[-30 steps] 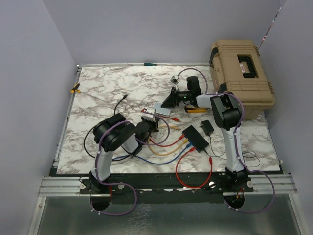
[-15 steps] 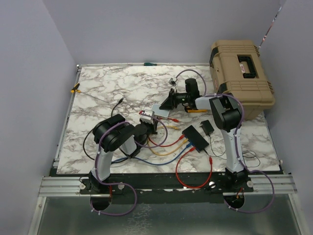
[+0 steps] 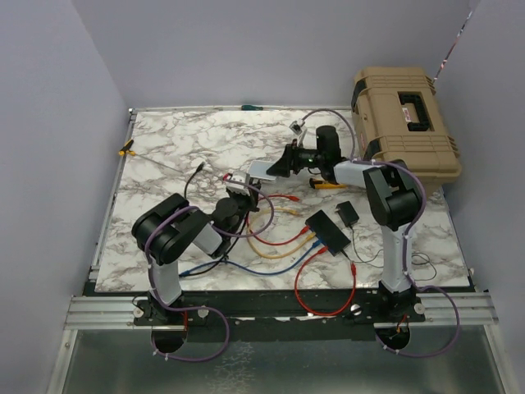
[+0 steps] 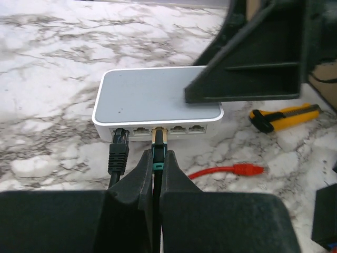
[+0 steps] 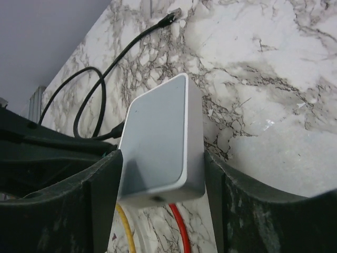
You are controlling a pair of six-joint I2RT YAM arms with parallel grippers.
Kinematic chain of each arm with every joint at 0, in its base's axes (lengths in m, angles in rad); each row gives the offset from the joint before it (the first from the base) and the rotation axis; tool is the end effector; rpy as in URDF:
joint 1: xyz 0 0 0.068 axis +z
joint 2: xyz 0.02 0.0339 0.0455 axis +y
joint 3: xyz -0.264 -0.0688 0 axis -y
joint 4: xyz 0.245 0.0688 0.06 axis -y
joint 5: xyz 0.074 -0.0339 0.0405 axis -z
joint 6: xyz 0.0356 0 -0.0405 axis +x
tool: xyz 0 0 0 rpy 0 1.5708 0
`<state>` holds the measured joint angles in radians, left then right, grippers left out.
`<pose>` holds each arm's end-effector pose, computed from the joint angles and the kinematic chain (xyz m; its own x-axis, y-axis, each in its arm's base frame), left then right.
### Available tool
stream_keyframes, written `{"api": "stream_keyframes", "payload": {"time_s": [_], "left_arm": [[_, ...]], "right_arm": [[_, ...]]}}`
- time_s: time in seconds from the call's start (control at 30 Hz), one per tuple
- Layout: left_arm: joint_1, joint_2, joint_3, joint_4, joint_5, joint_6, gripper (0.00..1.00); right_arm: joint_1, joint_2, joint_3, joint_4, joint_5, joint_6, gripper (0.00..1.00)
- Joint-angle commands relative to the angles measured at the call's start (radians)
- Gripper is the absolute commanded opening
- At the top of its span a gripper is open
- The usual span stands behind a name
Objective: Insert the plug into the switch port
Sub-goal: Insert the connector into the switch port, then reset both arms
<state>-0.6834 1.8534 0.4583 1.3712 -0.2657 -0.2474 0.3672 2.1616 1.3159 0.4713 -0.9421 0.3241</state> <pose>0.2415 -0.1846 0.1337 -0.1173 -0.2092 -0.9708 0.3888 0.8898 -0.2387 0.4216 0.1930 0.1545 -0.6145 -0.0357 -0.7881 -0.7574 0.3059 0.5768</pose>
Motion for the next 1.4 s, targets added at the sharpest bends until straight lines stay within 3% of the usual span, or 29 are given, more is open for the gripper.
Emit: {"api": "stream_keyframes", "payload": {"time_s": [0.0, 0.17, 0.5, 0.77, 0.93, 1.1, 1.13, 1.17, 1.37], "left_arm": [[0.066, -0.048, 0.025, -0.075, 0.008, -0.017, 0.00], [0.131, -0.068, 0.046, -0.177, 0.023, -0.025, 0.00], [0.271, -0.108, 0.190, -0.462, 0.080, 0.045, 0.00], [0.291, -0.041, 0.297, -0.624, 0.085, 0.039, 0.03], [0.291, -0.033, 0.290, -0.646, 0.113, 0.008, 0.12], [0.291, -0.090, 0.252, -0.647, 0.132, -0.023, 0.34], [0.291, -0.117, 0.243, -0.649, 0.130, -0.027, 0.38], [0.290, -0.146, 0.232, -0.654, 0.126, -0.032, 0.43], [0.289, -0.367, 0.174, -0.730, 0.072, -0.097, 0.61]], "right_arm": [[-0.018, -0.102, -0.050, -0.009, 0.141, 0.038, 0.70], [-0.077, -0.232, -0.132, -0.029, 0.291, 0.040, 0.78], [-0.081, -0.606, -0.387, -0.129, 0.566, 0.025, 0.79], [-0.080, -0.955, -0.553, -0.237, 0.785, 0.016, 0.79], [-0.080, -1.175, -0.624, -0.336, 0.884, -0.025, 0.80], [-0.080, -1.341, -0.659, -0.465, 0.991, -0.052, 0.80], [-0.081, -1.371, -0.661, -0.507, 1.012, -0.056, 0.93], [-0.080, -1.402, -0.661, -0.540, 1.037, -0.059, 0.99], [-0.080, -1.601, -0.659, -0.657, 1.122, -0.056, 1.00]]}}
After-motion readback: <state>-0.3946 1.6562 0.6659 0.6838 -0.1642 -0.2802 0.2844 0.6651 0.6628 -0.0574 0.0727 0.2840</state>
